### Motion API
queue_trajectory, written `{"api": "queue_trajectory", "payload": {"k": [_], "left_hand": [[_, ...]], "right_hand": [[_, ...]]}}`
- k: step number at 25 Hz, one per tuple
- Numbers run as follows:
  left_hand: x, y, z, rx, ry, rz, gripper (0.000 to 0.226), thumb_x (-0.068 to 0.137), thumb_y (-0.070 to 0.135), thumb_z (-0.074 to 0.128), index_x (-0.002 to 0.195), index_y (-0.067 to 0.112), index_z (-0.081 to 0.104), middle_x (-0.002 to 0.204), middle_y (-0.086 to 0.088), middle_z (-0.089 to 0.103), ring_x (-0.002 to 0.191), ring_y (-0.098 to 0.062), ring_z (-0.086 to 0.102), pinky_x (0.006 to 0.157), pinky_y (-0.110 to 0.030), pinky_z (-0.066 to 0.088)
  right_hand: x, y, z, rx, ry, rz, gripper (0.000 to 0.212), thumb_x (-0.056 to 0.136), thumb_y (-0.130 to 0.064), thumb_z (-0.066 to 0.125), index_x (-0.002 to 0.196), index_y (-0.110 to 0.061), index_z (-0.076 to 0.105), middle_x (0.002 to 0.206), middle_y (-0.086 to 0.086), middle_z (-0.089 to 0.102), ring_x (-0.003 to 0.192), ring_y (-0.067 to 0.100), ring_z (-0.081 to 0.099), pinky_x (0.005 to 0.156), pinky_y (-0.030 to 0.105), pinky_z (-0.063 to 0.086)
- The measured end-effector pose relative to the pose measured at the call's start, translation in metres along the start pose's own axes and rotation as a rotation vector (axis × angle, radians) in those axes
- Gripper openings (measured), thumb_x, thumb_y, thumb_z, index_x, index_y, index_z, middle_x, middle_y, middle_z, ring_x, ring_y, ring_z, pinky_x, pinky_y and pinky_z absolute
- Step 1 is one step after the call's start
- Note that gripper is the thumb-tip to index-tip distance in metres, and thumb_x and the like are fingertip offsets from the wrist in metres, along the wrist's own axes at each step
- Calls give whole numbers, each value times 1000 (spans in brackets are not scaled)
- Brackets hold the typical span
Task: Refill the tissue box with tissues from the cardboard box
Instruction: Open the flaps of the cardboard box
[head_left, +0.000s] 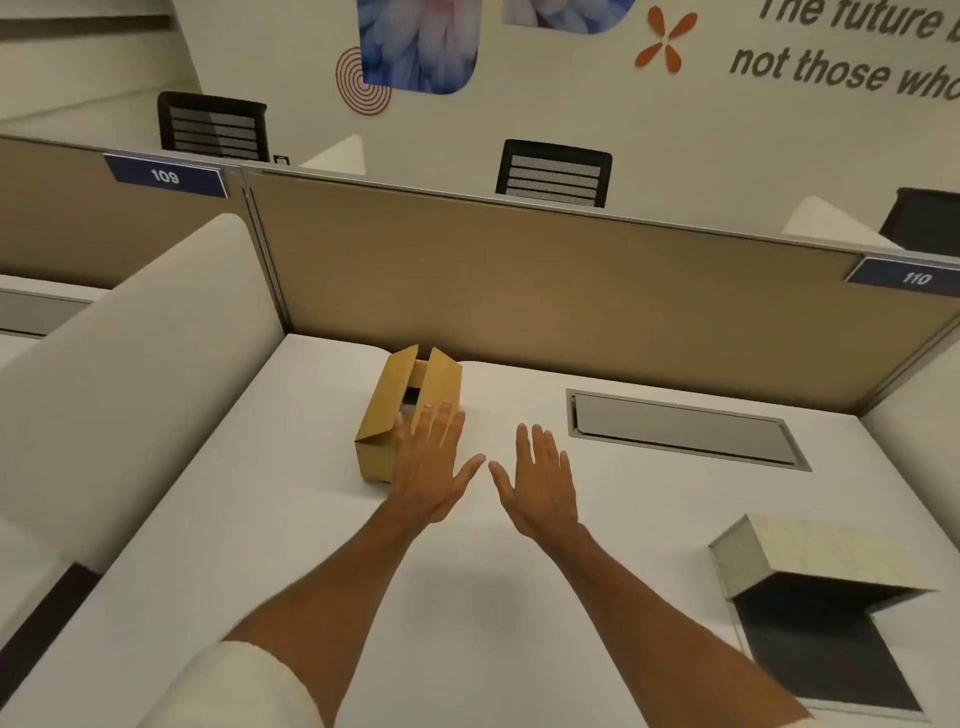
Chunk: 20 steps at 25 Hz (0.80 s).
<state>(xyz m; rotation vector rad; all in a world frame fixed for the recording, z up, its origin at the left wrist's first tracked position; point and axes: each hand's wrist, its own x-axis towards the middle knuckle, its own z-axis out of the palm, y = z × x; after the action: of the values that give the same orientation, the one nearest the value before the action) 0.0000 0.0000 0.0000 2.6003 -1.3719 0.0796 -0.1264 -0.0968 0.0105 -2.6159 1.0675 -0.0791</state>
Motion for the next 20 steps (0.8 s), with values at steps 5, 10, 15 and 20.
{"api": "queue_trajectory", "payload": {"k": [5,10,15,20], "left_hand": [[19,-64,-3,-148,5,-115,110,70,80,-19,153,18,19,162,-8,19,149,-32,17,118,-57,5],[33,-101,-5,-202,-114,-186,118,60,82,-26,154,19,4,164,-6,2,151,-27,1,121,-50,3],[50,-114,9,-309,-257,-216,67,99,48,27,154,19,2,164,-3,-1,151,-25,0,122,-47,3],[56,-111,12,-357,-232,-155,61,101,42,32,153,21,9,163,-2,9,151,-24,11,122,-46,12]], "right_hand": [[40,-33,6,29,-7,-30,72,97,-56,24,153,-16,7,163,8,2,150,27,0,121,45,5],[77,-72,21,140,-44,-11,70,96,-56,30,150,-12,21,160,11,19,148,30,16,119,45,19],[107,-99,41,243,-80,25,62,93,-55,40,139,-13,33,143,10,42,129,28,43,101,42,43],[113,-105,50,275,-149,91,69,90,-57,46,141,-14,29,144,10,39,127,29,46,99,45,46]]}}
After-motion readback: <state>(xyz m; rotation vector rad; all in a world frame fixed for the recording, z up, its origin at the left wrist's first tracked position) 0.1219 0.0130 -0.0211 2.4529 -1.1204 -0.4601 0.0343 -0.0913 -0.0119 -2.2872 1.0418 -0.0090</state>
